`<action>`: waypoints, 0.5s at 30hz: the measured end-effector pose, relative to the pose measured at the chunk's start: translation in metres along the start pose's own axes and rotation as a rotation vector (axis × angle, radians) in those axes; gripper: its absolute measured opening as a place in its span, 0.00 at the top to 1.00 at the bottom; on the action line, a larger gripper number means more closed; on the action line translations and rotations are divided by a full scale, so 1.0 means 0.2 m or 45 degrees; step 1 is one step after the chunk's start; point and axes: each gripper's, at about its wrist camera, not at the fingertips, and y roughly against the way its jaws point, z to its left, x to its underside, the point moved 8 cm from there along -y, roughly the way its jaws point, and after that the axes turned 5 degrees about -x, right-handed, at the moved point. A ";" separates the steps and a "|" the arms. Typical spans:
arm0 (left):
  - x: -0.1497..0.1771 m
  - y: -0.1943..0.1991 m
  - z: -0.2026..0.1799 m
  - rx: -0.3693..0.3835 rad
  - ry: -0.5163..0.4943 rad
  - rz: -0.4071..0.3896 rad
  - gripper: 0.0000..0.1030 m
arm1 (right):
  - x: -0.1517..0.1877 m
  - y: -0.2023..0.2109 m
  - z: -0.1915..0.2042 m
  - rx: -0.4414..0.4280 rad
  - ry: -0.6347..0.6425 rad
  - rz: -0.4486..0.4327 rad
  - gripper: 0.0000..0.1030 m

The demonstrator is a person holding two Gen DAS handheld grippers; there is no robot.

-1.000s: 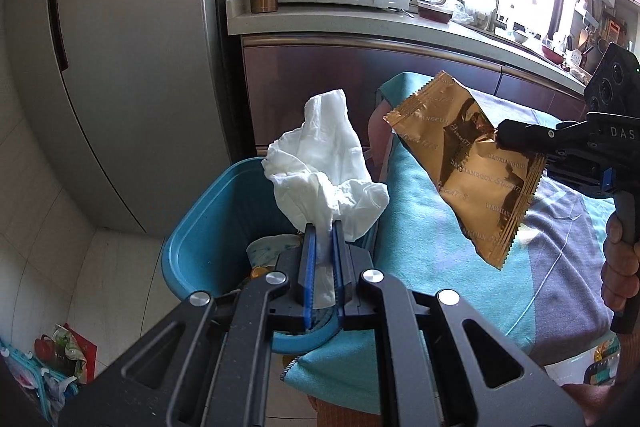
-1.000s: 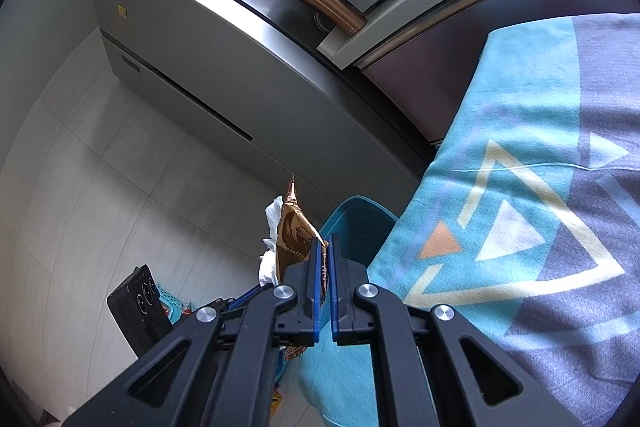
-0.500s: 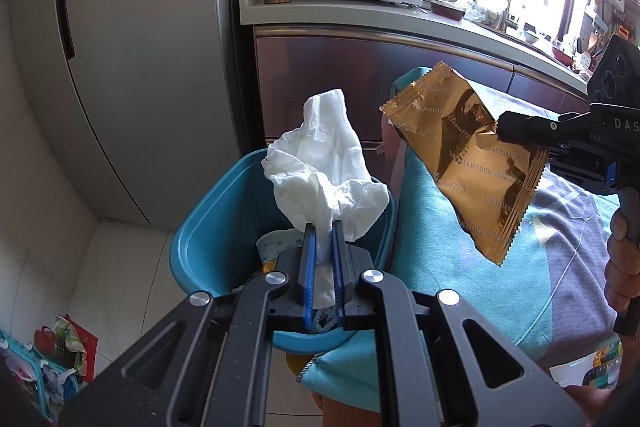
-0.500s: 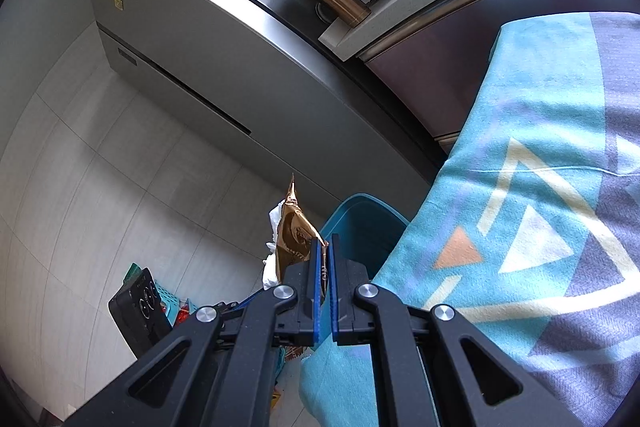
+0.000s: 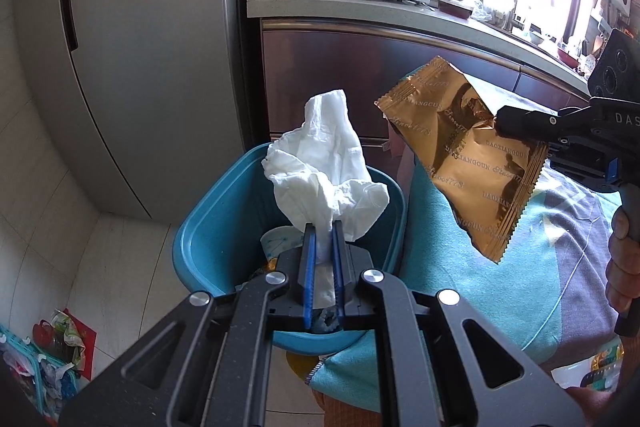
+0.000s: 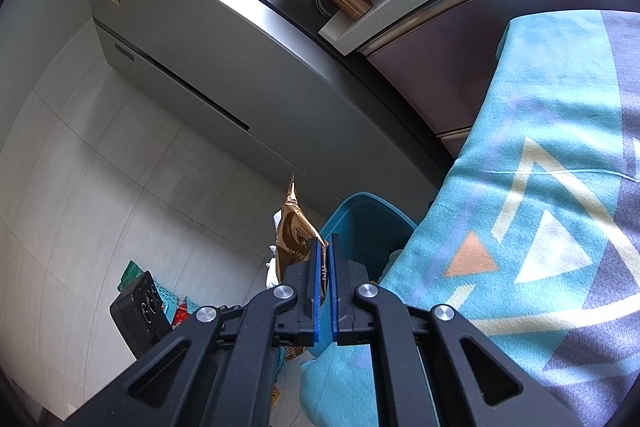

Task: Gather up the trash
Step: 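Lift the gold bag and tissue and carry both over the teal bin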

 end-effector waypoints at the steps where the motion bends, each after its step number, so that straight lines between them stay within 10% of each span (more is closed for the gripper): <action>1: 0.00 0.00 0.00 -0.002 0.002 0.002 0.92 | 0.00 -0.01 0.00 0.002 0.001 0.002 0.97; 15: 0.02 -0.06 0.04 -0.019 0.024 0.033 0.92 | 0.00 -0.08 0.01 0.006 -0.004 0.039 0.97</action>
